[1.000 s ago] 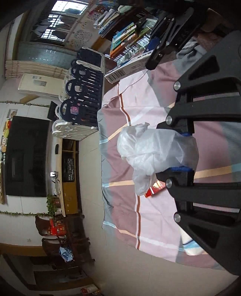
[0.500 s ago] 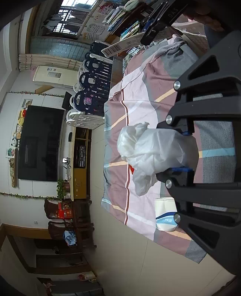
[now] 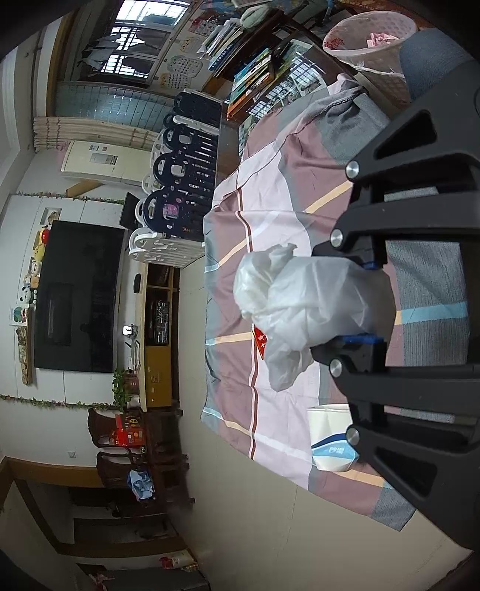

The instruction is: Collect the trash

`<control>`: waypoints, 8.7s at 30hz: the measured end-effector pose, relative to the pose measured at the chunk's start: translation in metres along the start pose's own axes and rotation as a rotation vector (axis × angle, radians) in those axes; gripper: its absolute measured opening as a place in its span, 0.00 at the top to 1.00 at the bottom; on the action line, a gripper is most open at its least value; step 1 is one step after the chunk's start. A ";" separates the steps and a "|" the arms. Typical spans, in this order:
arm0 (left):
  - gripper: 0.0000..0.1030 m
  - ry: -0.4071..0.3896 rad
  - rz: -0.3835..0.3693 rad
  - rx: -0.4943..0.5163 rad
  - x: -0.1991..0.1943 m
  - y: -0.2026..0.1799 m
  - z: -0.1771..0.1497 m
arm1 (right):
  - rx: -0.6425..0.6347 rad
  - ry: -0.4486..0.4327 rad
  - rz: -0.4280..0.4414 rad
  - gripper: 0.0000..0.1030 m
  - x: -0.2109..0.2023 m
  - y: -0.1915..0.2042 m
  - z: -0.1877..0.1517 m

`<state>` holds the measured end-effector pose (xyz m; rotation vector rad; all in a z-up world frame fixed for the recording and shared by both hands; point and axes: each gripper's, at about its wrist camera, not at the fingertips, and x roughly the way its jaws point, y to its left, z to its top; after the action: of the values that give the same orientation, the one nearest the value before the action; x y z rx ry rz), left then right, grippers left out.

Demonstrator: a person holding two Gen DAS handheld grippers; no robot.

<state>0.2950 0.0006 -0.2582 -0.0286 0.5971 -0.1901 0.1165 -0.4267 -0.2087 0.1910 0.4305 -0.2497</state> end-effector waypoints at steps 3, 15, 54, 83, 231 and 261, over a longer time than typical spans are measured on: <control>0.76 0.008 -0.085 0.041 0.001 -0.029 0.001 | 0.021 0.051 -0.131 0.62 -0.007 -0.066 -0.026; 0.72 0.202 -0.734 0.341 -0.020 -0.382 -0.025 | 0.283 -0.077 -0.342 0.25 -0.063 -0.167 -0.049; 0.03 0.432 0.146 0.024 0.091 0.138 -0.042 | -0.308 0.215 0.532 0.18 0.131 0.338 -0.056; 0.17 0.200 0.130 -0.160 0.070 0.135 -0.002 | -0.413 0.326 0.490 0.47 0.208 0.392 -0.035; 0.03 0.044 0.058 -0.104 -0.033 0.028 -0.017 | -0.132 0.189 0.286 0.03 0.081 0.210 -0.031; 0.03 0.094 0.068 -0.110 -0.029 0.030 -0.021 | -0.138 0.188 0.290 0.03 0.080 0.211 -0.031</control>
<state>0.2649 0.0358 -0.2614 -0.1064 0.7013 -0.0930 0.2340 -0.2345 -0.2438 0.1395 0.5975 0.0836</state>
